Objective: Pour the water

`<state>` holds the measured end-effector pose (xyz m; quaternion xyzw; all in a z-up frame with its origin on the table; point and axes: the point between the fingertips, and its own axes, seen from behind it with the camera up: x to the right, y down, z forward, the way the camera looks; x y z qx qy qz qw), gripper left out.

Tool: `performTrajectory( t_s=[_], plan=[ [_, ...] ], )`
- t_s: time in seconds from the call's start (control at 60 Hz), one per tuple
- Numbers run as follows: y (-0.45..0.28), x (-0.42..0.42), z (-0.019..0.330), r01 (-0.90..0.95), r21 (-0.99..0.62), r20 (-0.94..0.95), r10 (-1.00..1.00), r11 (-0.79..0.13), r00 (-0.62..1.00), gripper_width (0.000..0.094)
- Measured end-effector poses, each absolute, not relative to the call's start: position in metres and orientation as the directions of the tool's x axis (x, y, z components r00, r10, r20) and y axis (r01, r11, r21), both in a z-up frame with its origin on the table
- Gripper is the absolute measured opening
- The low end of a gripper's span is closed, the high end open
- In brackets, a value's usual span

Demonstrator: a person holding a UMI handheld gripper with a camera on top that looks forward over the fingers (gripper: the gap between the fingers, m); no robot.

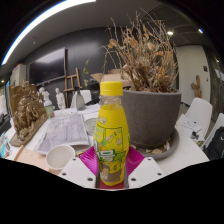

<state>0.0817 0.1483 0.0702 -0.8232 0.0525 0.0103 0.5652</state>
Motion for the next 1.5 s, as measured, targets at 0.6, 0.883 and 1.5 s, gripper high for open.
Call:
performTrajectory(
  t_s=[0.6, 0.883, 1.5],
  plan=[
    [0.073, 0.054, 0.150, -0.088, -0.914, -0.042, -0.125, -0.397, 0.991, 0.0854],
    [-0.054, -0.023, 0.207, -0.068, -0.843, 0.012, -0.146, -0.534, 0.989, 0.0858],
    [-0.150, -0.096, 0.249, 0.015, -0.836, 0.117, -0.152, -0.548, 0.982, 0.0862]
  ],
)
